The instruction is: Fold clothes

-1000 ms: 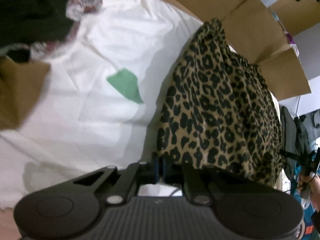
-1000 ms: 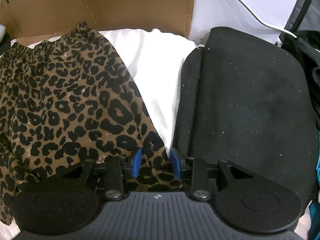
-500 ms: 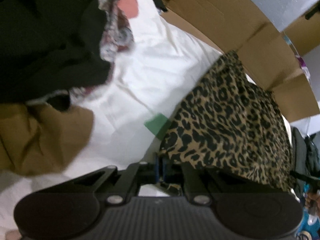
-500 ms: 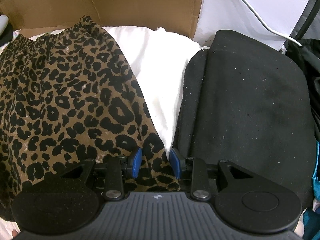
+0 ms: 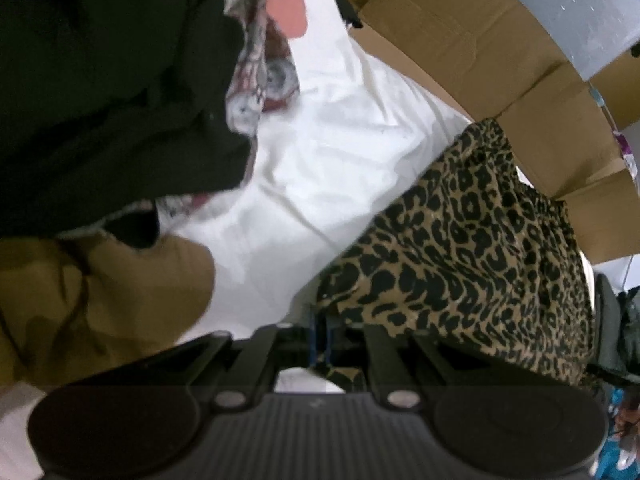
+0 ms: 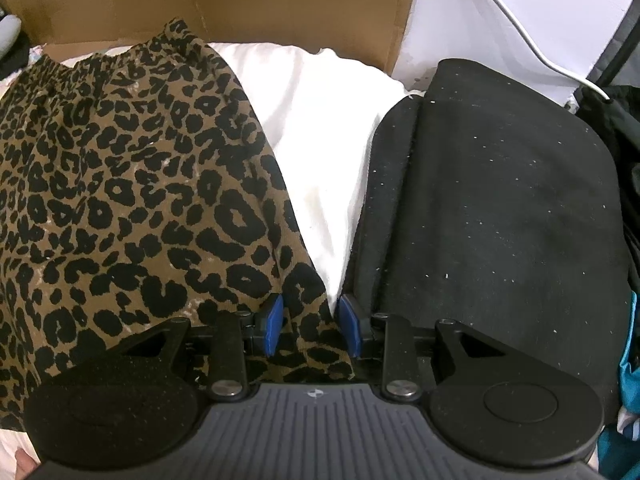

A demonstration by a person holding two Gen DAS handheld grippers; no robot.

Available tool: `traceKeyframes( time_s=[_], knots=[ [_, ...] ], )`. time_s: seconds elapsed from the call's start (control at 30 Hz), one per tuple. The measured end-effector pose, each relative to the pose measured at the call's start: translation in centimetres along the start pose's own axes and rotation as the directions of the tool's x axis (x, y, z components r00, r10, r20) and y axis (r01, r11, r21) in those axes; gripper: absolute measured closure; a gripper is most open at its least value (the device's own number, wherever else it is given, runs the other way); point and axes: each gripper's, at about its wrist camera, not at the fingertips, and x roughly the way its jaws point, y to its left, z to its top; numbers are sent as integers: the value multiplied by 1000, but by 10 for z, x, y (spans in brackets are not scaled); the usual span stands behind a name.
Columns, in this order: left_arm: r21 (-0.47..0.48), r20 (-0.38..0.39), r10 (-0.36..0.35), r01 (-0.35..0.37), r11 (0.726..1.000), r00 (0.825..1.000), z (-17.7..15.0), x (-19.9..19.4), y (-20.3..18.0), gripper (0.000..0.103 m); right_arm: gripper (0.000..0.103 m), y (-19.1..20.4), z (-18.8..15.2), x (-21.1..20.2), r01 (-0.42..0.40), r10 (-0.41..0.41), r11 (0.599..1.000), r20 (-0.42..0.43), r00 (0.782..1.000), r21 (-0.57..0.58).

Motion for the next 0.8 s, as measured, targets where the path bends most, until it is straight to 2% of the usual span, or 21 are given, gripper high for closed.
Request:
traceKeyframes(
  time_s=[0.07, 0.17, 0.27, 0.33, 0.5, 0.63, 0.8],
  knots=[
    [-27, -7, -5, 5, 1000, 1000, -3, 3, 3, 86, 65, -1, -3, -6, 0, 0, 1000, 2, 1000, 18],
    [-79, -3, -37, 37, 996, 999, -8, 5, 7, 81, 65, -2, -11, -18, 1, -2, 999, 17, 1000, 51],
    [-105, 16, -60, 61, 993, 998, -12, 5, 9, 74, 64, -7, -21, -29, -10, 7, 992, 24, 1000, 126],
    [-115, 32, -72, 76, 990, 997, -14, 5, 10, 74, 64, -12, -31, -34, -39, 32, 981, 36, 999, 190],
    [-117, 53, -84, 89, 989, 995, -18, 5, 11, 73, 64, -27, -54, -27, -140, 135, 917, 41, 990, 374],
    [-110, 64, -85, 92, 990, 994, -19, 5, 11, 73, 55, -31, -65, -15, -190, 179, 868, 68, 981, 458],
    [-129, 80, -97, 107, 986, 992, -19, 7, 13, 73, 53, -40, -64, -8, -240, 220, 816, 101, 970, 526]
  ],
)
